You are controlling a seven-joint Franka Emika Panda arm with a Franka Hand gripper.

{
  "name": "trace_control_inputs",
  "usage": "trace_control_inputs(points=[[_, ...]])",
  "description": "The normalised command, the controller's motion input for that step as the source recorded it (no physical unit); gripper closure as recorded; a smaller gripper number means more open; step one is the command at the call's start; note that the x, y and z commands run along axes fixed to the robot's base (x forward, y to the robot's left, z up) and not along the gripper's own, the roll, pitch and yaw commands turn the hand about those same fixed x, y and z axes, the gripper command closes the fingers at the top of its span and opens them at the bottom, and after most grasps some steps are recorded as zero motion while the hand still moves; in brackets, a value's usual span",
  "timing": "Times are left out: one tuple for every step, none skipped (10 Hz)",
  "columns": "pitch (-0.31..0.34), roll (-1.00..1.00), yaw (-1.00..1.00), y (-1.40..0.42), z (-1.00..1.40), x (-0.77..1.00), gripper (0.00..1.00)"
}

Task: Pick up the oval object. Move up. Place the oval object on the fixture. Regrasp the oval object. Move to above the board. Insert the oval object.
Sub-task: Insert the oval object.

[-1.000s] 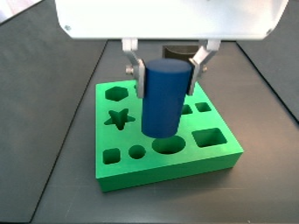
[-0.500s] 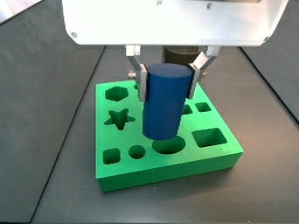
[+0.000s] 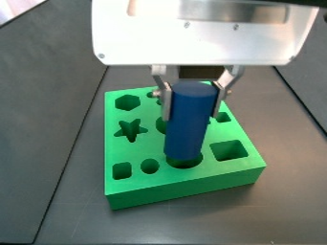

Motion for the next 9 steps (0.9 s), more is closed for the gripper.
trace_control_inputs(points=[[0.003, 0.09, 0.01, -0.11, -0.27, 0.37, 1.0], [0.016, 0.09, 0.0, -0.09, -0.25, 0.44, 1.0], [0.011, 0.11, 0.0, -0.09, -0.29, 0.36, 1.0], [0.05, 0.15, 0.03, -0.06, -0.33, 0.38, 1.0], [0.061, 0.24, 0.0, -0.04, -0.4, 0.14, 1.0], [0.031, 0.26, 0.0, 0.0, -0.43, 0.0, 1.0], [0.0, 0.21, 0.0, 0.05, -0.42, -0.22, 1.0], [0.0, 0.19, 0.0, 0.0, -0.41, -0.17, 1.0], [0.0, 0.17, 0.0, 0.0, -0.41, -0.32, 1.0]])
